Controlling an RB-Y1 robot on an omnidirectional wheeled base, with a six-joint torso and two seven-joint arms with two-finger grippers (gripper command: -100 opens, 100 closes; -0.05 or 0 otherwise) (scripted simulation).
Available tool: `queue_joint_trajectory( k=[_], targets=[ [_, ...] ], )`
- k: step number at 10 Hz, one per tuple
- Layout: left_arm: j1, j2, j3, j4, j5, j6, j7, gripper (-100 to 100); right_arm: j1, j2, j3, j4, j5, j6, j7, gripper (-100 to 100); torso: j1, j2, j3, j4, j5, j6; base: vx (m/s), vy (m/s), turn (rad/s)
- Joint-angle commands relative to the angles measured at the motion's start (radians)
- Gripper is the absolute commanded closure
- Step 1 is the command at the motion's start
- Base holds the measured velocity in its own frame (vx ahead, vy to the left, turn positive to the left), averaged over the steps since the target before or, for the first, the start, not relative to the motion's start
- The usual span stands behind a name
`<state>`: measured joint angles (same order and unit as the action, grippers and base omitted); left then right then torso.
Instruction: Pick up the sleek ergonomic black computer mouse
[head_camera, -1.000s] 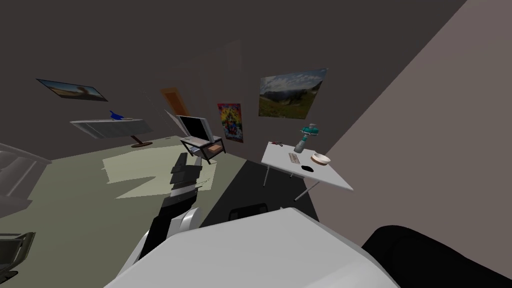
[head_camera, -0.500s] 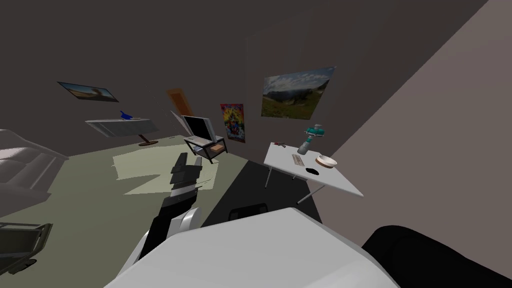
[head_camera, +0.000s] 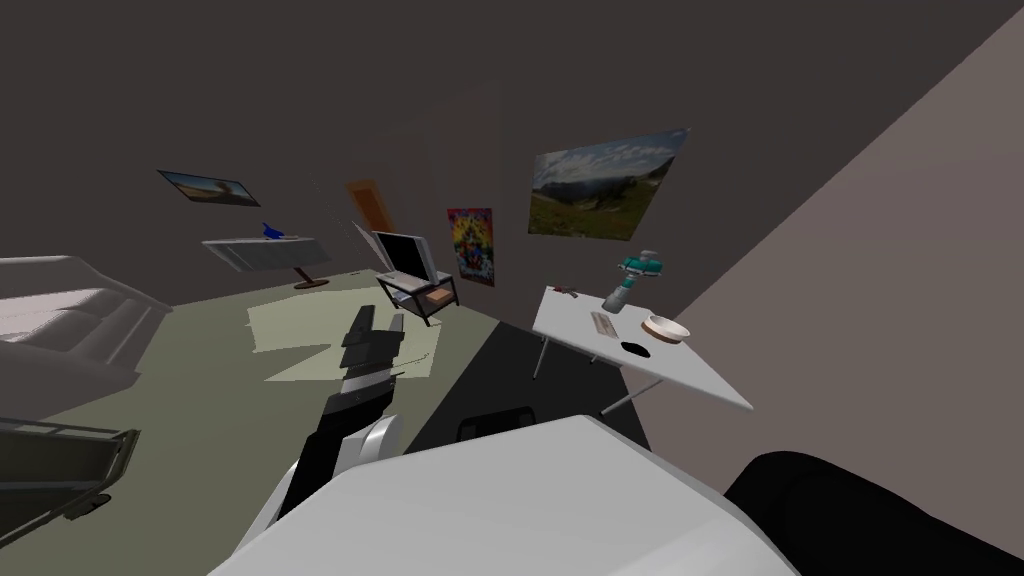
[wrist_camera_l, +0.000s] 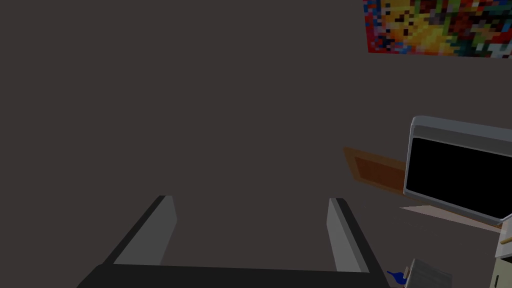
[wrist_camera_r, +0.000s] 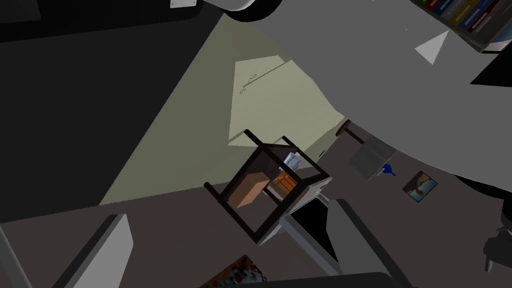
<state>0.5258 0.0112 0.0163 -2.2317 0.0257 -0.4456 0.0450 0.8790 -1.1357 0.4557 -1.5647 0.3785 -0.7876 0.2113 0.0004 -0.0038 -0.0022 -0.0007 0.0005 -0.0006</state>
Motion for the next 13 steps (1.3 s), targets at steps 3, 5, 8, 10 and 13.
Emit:
queue_joint_trajectory(
  k=[3,5,8,10,13],
  targets=[
    [0.000,0.000,0.000,0.000,0.000,0.000,0.000,0,0.010,-0.099,0.031,0.073,0.038,-0.010,0.014,-100,-0.001,0.001,0.001,0.000,0.000,0.001,0.036,0.010,0.056],
    [0.000,0.000,0.000,0.000,0.000,0.000,0.000,0,0.010,-0.143,0.031,0.073,0.038,-0.010,0.014,-100,-0.001,0.001,0.000,0.000,0.000,0.000,0.032,0.004,0.032],
    [0.000,0.000,0.000,0.000,0.000,0.000,0.000,0,0.014,-0.242,0.066,0.150,0.086,-0.012,0.022,-100,-0.001,0.000,0.000,0.000,0.000,0.000,0.047,0.002,0.106],
    [0.000,0.000,0.000,0.000,0.000,0.000,0.000,0,0.014,-0.293,0.066,0.150,0.086,-0.012,0.022,-100,-0.001,0.000,0.000,0.000,0.000,0.000,0.032,-0.006,0.036],
    [0.000,0.000,0.000,0.000,0.000,0.000,0.000,0,0.013,-0.365,0.082,0.185,0.109,-0.012,0.025,-100,-0.002,0.001,0.000,0.000,-0.001,0.001,0.033,-0.009,0.066]
  ],
)
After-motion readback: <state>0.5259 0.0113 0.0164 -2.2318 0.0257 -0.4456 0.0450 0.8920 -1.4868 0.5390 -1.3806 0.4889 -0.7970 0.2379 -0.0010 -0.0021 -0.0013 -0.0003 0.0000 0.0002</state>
